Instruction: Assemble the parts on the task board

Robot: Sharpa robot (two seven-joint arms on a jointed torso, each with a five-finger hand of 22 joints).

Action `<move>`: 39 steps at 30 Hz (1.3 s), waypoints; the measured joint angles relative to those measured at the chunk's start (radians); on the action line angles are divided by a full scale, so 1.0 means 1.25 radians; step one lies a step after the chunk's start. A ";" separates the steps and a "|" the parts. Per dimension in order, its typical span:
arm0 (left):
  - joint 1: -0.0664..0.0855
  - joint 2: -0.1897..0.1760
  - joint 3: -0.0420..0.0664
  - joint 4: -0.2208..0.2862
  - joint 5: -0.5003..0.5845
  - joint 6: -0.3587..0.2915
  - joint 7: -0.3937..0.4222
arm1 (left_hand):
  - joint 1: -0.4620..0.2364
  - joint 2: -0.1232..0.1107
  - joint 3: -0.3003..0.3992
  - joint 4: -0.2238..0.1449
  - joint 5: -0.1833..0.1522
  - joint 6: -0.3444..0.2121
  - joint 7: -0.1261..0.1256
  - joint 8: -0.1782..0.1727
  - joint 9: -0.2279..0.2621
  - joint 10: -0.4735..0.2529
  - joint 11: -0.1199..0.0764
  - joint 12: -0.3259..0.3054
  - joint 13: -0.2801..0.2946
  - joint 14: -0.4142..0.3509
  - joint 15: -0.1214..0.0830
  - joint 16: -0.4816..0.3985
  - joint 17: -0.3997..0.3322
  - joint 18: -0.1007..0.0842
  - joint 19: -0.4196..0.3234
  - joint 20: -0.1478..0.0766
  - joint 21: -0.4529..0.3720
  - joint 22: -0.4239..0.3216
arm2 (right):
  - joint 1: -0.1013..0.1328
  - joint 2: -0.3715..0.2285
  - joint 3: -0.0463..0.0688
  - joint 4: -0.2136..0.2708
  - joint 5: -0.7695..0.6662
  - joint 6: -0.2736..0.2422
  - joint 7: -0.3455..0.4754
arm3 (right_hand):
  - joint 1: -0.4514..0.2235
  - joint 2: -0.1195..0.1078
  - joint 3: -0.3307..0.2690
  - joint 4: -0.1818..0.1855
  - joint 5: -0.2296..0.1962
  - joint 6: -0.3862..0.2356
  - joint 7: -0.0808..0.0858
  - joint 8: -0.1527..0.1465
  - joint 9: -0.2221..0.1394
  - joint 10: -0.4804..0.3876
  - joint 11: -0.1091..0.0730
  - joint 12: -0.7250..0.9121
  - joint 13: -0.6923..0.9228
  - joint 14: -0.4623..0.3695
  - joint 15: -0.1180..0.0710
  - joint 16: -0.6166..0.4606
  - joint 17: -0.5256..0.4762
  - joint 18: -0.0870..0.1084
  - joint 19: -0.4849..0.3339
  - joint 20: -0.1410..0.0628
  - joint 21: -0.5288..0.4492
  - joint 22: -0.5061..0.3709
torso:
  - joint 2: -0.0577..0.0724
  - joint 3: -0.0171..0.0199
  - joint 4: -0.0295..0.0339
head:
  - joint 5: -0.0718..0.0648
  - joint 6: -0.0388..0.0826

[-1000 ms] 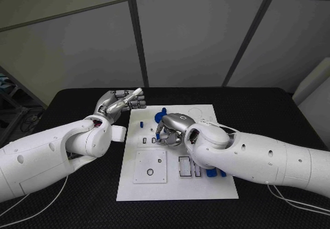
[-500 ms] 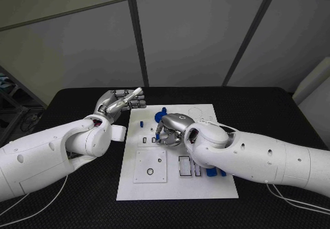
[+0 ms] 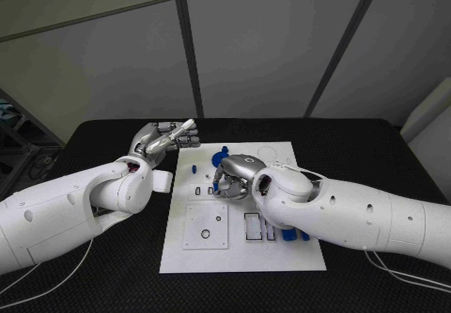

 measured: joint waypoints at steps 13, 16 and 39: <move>0.000 -0.001 0.000 0.001 0.000 0.000 -0.001 | 0.000 0.000 0.000 0.000 0.000 0.000 0.000 0.000 0.000 0.000 0.000 0.000 0.000 0.000 0.000 0.000 0.000 0.000 0.000 0.000 0.000 0.000 | -0.002 -0.001 -0.002 -0.001 -0.004 0.011 -0.002 | -0.013 -0.012 -0.004 0.002 -0.004 -0.024 0.014 -0.011 -0.005 -0.013 0.008 -0.012 0.000 0.000 0.000 0.000 0.000 0.000 -0.001 0.001 -0.003 -0.006 | 0.000 -0.0002 -0.0001 | 0.000 -0.001; 0.000 -0.001 0.000 0.001 0.000 0.000 -0.001 | 0.000 0.000 0.000 0.000 0.000 0.000 0.000 0.000 0.000 0.000 0.000 0.000 0.000 0.000 0.000 0.000 0.000 0.000 0.000 0.000 0.000 0.000 | -0.002 -0.001 -0.002 -0.001 -0.005 0.011 -0.003 | -0.015 -0.014 -0.005 0.003 -0.004 -0.032 0.015 -0.013 -0.005 -0.015 0.009 -0.012 0.000 0.000 0.000 0.000 0.000 0.000 -0.003 0.003 -0.003 -0.006 | 0.000 -0.0002 0.0000 | 0.000 -0.001; 0.000 -0.002 0.000 0.000 -0.002 0.000 -0.007 | 0.000 0.000 -0.003 -0.003 0.000 0.003 0.003 -0.001 0.000 0.009 -0.001 0.000 0.000 0.002 -0.001 0.000 0.002 0.000 0.000 0.000 0.000 -0.001 | -0.003 -0.003 -0.003 0.002 -0.006 0.000 -0.012 | -0.060 -0.060 -0.062 0.040 -0.039 -0.106 0.034 -0.040 -0.006 -0.054 0.031 -0.051 0.000 0.000 0.018 0.000 0.000 0.000 -0.013 0.019 -0.010 -0.016 | 0.000 0.0000 -0.0004 | 0.000 -0.001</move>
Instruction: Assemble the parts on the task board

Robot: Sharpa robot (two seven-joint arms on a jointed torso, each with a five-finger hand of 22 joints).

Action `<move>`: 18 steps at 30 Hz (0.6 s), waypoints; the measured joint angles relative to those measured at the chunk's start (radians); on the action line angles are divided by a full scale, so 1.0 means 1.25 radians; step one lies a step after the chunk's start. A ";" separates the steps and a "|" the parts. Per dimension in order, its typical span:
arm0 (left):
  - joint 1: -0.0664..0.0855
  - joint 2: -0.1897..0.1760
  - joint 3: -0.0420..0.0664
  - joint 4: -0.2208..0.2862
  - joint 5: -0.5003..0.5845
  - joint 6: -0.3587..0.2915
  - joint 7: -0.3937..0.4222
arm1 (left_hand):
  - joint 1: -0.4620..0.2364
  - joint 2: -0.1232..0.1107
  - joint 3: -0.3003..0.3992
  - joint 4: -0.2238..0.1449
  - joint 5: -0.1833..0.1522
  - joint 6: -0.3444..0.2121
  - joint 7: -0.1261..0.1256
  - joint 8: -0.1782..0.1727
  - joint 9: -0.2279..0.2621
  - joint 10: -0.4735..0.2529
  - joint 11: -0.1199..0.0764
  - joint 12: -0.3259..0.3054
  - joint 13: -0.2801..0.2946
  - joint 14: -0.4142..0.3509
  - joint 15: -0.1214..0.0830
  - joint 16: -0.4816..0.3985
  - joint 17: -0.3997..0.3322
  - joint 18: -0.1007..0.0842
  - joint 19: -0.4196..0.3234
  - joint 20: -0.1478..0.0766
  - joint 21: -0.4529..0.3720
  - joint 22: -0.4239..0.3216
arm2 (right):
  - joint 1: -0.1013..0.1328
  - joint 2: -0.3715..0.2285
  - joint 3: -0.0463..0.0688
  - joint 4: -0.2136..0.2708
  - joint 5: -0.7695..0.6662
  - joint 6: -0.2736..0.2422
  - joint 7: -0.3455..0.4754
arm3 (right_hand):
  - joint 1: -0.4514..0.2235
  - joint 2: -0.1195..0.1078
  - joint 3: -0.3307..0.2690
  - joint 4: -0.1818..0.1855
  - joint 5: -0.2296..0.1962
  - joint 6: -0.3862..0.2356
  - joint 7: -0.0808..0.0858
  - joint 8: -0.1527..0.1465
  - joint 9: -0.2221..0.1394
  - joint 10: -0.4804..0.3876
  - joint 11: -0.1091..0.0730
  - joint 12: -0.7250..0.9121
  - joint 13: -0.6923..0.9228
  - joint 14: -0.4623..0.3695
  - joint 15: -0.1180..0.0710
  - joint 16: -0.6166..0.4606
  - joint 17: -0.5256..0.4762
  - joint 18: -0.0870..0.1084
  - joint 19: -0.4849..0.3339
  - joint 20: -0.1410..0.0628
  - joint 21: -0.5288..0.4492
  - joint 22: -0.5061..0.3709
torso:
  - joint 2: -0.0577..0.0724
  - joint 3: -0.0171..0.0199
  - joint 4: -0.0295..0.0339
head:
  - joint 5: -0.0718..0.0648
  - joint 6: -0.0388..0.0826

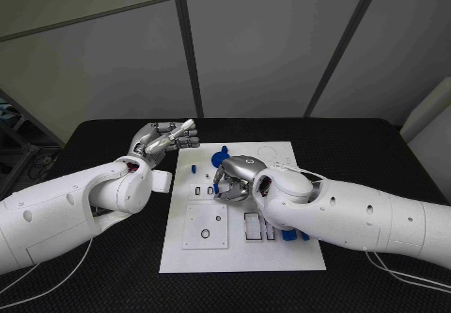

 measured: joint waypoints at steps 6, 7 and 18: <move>0.000 -0.001 0.000 -0.002 -0.011 0.001 -0.010 | -0.006 0.006 -0.004 -0.003 0.000 0.009 -0.009 -0.002 0.000 0.060 -0.015 0.015 0.005 0.036 -0.013 0.004 0.010 0.000 0.011 -0.010 0.013 0.003 | 0.000 -0.004 0.000 0.008 -0.001 -0.030 0.000 | 0.003 -0.003 -0.040 0.027 0.012 -0.019 0.008 0.000 0.001 -0.001 0.001 -0.001 0.000 0.000 0.006 0.000 0.000 0.000 0.003 0.003 0.000 0.002 | 0.000 0.0004 0.0001 | 0.000 0.000; 0.000 -0.001 0.000 -0.003 -0.015 0.001 -0.012 | -0.006 0.006 -0.006 -0.006 0.000 0.012 -0.012 -0.002 0.000 0.072 -0.019 0.015 0.005 0.047 -0.017 0.008 0.013 0.000 0.019 -0.013 0.018 0.005 | 0.000 -0.006 0.000 0.012 -0.001 -0.042 0.001 | 0.005 -0.005 -0.044 0.031 0.012 -0.022 0.006 0.000 0.002 -0.001 0.001 0.000 0.000 0.000 0.006 0.000 0.000 0.000 0.003 0.003 0.000 0.002 | 0.000 0.0005 0.0001 | 0.000 0.001; 0.000 -0.009 0.000 -0.010 -0.085 0.020 -0.069 | -0.010 0.009 -0.017 -0.003 0.000 0.052 -0.052 0.004 0.002 0.236 -0.073 0.057 0.026 0.251 -0.083 0.138 0.102 0.000 0.151 -0.074 0.116 0.051 | -0.001 -0.066 0.001 0.076 0.008 -0.144 0.053 | 0.063 0.008 -0.055 0.038 0.038 -0.025 0.007 0.014 0.004 -0.004 0.004 0.002 -0.002 0.000 0.006 0.000 0.000 0.000 -0.004 0.010 -0.011 -0.013 | -0.002 0.0005 -0.0012 | 0.002 0.007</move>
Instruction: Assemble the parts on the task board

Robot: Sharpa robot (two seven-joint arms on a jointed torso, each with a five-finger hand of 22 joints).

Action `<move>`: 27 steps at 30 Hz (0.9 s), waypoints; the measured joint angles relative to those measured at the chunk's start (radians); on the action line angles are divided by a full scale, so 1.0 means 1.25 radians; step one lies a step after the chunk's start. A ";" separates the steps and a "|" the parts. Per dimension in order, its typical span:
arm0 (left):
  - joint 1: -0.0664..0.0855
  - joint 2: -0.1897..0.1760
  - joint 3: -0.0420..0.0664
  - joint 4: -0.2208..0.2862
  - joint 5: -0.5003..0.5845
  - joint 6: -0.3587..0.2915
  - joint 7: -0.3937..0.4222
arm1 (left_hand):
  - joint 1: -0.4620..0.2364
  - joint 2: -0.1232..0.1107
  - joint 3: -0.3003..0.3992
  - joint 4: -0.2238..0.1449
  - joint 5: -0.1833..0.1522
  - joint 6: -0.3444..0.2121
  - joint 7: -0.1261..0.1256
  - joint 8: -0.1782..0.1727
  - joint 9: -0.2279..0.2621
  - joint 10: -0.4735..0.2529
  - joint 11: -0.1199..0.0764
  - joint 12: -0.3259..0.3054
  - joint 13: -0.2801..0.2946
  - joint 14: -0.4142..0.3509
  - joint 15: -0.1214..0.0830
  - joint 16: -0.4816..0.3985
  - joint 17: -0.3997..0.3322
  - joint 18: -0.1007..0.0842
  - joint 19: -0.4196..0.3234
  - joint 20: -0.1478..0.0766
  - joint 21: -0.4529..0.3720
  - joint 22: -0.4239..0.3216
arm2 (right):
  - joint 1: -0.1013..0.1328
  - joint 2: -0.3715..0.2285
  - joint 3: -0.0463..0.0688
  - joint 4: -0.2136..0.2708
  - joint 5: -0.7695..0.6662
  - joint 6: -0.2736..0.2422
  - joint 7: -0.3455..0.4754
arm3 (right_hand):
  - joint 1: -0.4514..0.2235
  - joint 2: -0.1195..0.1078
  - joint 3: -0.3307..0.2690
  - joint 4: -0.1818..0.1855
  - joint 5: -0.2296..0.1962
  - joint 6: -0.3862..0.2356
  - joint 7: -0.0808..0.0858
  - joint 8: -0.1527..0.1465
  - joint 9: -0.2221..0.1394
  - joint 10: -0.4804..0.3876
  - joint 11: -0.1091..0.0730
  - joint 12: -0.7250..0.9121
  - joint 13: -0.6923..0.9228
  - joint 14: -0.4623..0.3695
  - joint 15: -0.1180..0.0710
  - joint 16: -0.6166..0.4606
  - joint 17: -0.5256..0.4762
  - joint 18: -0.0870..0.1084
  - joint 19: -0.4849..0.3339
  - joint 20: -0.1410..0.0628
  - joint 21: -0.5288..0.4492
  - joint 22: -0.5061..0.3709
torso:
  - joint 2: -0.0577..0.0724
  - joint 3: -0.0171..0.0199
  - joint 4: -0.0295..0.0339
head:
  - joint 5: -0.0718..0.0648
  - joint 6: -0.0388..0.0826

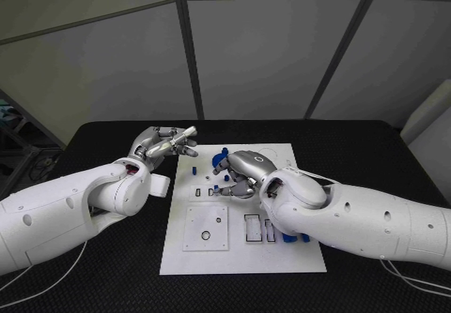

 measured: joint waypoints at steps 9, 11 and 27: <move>0.004 -0.018 0.000 -0.004 -0.184 0.111 -0.192 | -0.073 -0.015 -0.042 0.054 0.000 0.032 -0.035 0.032 0.011 0.089 -0.039 0.257 0.211 0.014 -0.047 0.192 0.158 0.000 0.141 -0.063 0.205 0.132 | 0.026 -0.102 0.037 0.038 0.180 0.000 0.168 | 0.063 0.029 0.032 -0.032 0.037 0.035 -0.011 0.033 0.006 -0.068 -0.006 -0.071 -0.082 0.000 0.000 -0.064 0.001 0.019 -0.104 -0.006 -0.109 -0.171 | -0.014 0.0001 -0.0051 | 0.011 -0.001; 0.008 -0.018 0.000 -0.004 -0.227 0.140 -0.238 | -0.078 -0.013 -0.044 0.073 0.000 0.027 -0.042 0.055 0.024 0.061 -0.049 0.422 0.379 0.000 -0.044 0.224 0.197 0.000 0.155 -0.067 0.325 0.262 | 0.031 -0.122 0.042 0.042 0.225 0.008 0.189 | 0.063 0.029 0.034 -0.030 0.037 0.040 -0.012 0.037 0.006 -0.068 -0.006 -0.071 -0.084 0.000 0.000 -0.065 0.001 0.019 -0.104 -0.006 -0.109 -0.174 | -0.018 0.0004 -0.0057 | 0.015 -0.005; 0.086 0.077 -0.032 -0.060 -0.519 0.314 -0.579 | -0.133 0.003 -0.092 0.136 0.000 -0.044 -0.062 0.305 0.190 -0.004 -0.058 0.820 0.783 -0.009 -0.063 0.256 0.270 -0.094 0.281 -0.075 0.711 0.802 | 0.057 -0.212 0.068 0.006 0.460 0.029 0.240 | 0.045 0.020 0.026 -0.022 0.041 0.046 -0.017 0.046 0.006 -0.062 -0.012 -0.071 -0.084 0.000 -0.006 -0.065 0.000 0.019 -0.101 -0.009 -0.113 -0.175 | -0.046 0.0028 -0.0110 | 0.027 -0.026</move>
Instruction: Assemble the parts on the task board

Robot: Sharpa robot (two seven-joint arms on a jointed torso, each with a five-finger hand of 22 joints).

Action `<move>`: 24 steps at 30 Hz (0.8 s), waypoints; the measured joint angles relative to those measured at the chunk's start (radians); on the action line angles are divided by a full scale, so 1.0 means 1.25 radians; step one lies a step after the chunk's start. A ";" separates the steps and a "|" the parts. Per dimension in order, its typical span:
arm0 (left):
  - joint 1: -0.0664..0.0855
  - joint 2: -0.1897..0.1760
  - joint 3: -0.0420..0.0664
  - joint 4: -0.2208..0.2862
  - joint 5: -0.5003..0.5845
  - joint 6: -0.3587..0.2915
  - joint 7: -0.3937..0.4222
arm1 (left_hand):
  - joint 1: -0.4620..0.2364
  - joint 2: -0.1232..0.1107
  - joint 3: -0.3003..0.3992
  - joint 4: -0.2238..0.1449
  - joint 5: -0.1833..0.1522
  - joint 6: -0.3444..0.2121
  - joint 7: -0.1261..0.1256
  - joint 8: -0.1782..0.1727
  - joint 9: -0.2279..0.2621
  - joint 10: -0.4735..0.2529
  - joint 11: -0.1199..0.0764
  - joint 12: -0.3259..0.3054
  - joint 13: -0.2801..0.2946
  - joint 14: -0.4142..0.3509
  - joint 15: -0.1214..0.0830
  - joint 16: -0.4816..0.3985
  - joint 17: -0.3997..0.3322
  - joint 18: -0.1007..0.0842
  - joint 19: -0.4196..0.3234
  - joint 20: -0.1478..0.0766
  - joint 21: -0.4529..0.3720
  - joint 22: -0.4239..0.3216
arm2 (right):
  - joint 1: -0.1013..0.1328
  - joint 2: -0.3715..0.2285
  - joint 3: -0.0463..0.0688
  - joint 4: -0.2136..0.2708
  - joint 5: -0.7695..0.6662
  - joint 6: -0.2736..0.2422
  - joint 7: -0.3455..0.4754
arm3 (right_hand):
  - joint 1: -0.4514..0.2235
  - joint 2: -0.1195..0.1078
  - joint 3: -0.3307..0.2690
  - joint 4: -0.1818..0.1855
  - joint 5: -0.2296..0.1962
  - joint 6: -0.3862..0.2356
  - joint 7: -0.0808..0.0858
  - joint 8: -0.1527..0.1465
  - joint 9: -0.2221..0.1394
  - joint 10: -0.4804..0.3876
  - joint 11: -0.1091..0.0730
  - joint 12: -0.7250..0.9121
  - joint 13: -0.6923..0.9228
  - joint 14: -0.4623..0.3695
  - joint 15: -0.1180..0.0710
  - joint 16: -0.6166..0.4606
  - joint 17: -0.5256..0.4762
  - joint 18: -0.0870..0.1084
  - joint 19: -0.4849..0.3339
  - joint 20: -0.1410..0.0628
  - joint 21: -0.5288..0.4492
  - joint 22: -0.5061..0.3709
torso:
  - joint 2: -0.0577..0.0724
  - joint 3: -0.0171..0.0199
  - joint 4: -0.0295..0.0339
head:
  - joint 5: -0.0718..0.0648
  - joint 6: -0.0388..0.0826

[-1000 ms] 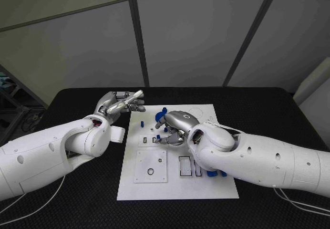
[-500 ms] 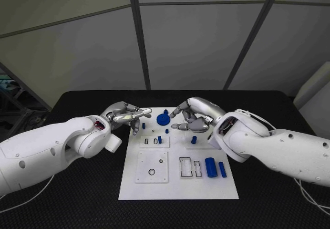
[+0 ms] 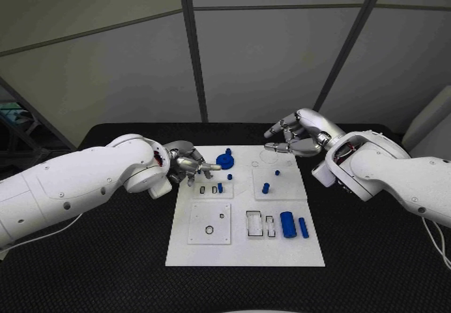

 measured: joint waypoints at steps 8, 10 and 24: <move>0.040 0.061 -0.038 -0.030 -0.074 0.030 -0.091 | -0.021 0.005 -0.047 0.005 0.000 -0.038 -0.007 0.089 0.089 -0.002 -0.007 0.011 0.006 0.000 0.000 0.000 0.008 0.000 -0.003 -0.003 0.000 -0.002 | 0.001 0.005 0.000 -0.023 0.023 0.000 -0.001 | 0.000 0.000 -0.004 0.000 0.004 0.000 0.000 0.000 0.000 0.000 0.000 0.000 -0.002 0.000 0.000 -0.003 0.000 0.000 0.000 0.000 -0.003 -0.001 | 0.001 0.0002 -0.0005 | 0.004 -0.002; 0.044 0.069 -0.044 -0.034 -0.084 0.034 -0.105 | -0.024 0.002 -0.048 0.004 0.000 -0.041 -0.010 0.092 0.097 -0.002 -0.007 0.005 -0.001 0.000 0.000 0.000 0.008 0.000 -0.005 -0.005 -0.001 -0.008 | 0.001 0.006 0.000 -0.025 0.025 0.000 -0.002 | 0.000 0.000 -0.006 0.002 0.008 0.000 0.000 0.000 0.000 0.000 0.000 0.000 -0.002 0.000 0.000 -0.003 0.000 0.000 0.000 0.000 -0.003 -0.002 | 0.001 0.0002 -0.0005 | 0.004 -0.004; 0.054 0.118 -0.061 -0.069 -0.119 0.065 -0.149 | -0.024 0.003 -0.052 0.004 0.000 -0.057 -0.005 0.108 0.119 -0.008 -0.007 -0.004 -0.013 0.000 0.000 -0.003 0.010 0.000 -0.013 -0.001 -0.006 -0.019 | 0.001 0.016 0.000 -0.038 0.023 0.000 -0.012 | -0.003 -0.003 -0.008 0.004 0.013 0.000 0.000 0.003 0.000 0.000 0.000 0.000 -0.004 0.000 0.000 -0.007 0.000 0.000 0.000 0.000 -0.006 -0.005 | 0.003 0.0008 -0.0005 | 0.009 -0.018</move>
